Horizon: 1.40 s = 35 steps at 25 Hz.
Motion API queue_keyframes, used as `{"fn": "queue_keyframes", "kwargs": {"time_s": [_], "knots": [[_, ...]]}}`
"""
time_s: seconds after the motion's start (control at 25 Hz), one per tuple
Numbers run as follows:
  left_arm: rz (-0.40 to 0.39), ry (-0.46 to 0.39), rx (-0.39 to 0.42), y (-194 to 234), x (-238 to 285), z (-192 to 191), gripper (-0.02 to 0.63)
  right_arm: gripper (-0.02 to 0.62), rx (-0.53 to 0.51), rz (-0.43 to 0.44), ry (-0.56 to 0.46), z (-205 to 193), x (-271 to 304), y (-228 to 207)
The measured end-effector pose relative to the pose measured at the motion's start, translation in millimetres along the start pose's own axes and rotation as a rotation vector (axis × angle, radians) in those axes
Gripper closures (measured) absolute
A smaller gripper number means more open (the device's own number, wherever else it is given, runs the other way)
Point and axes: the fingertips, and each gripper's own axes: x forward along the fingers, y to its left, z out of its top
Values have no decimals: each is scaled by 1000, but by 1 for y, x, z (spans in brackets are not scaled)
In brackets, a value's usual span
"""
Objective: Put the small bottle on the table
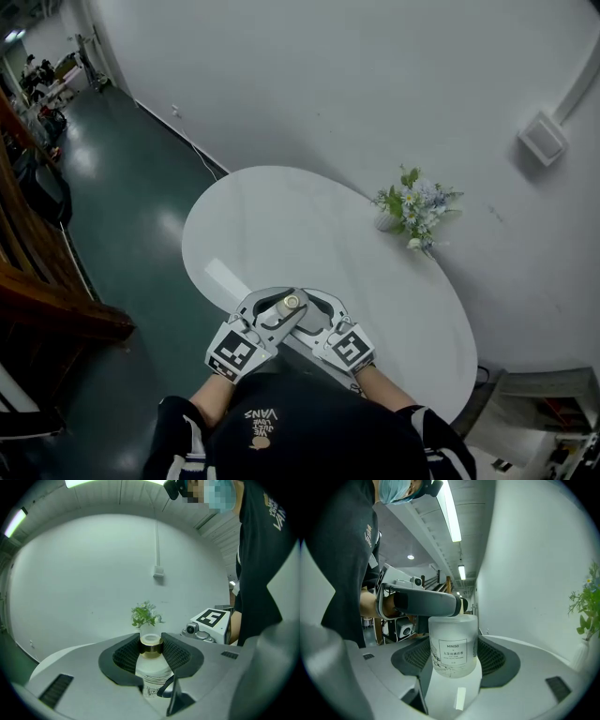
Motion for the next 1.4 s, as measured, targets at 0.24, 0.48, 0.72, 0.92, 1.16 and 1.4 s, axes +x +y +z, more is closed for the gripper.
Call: {"fn": "queue_keyframes", "kwargs": {"time_s": [0.24, 0.48, 0.72, 0.92, 1.16, 1.4], "knots": [[-53, 11, 4, 56, 16, -12, 448, 322, -36, -68, -8, -10, 44, -42], [-73, 20, 8, 112, 29, -22, 448, 322, 24, -180, -7, -18, 76, -80], [-36, 9, 24, 177, 44, -31, 448, 322, 104, -270, 11, -19, 91, -107], [19, -1, 34, 226, 58, -44, 447, 322, 144, -319, 19, -29, 100, -122], [76, 5, 61, 280, 83, -59, 448, 322, 178, -363, 36, -39, 107, -136], [113, 23, 48, 323, 108, -78, 448, 322, 208, -390, 45, -49, 110, -147]]}}
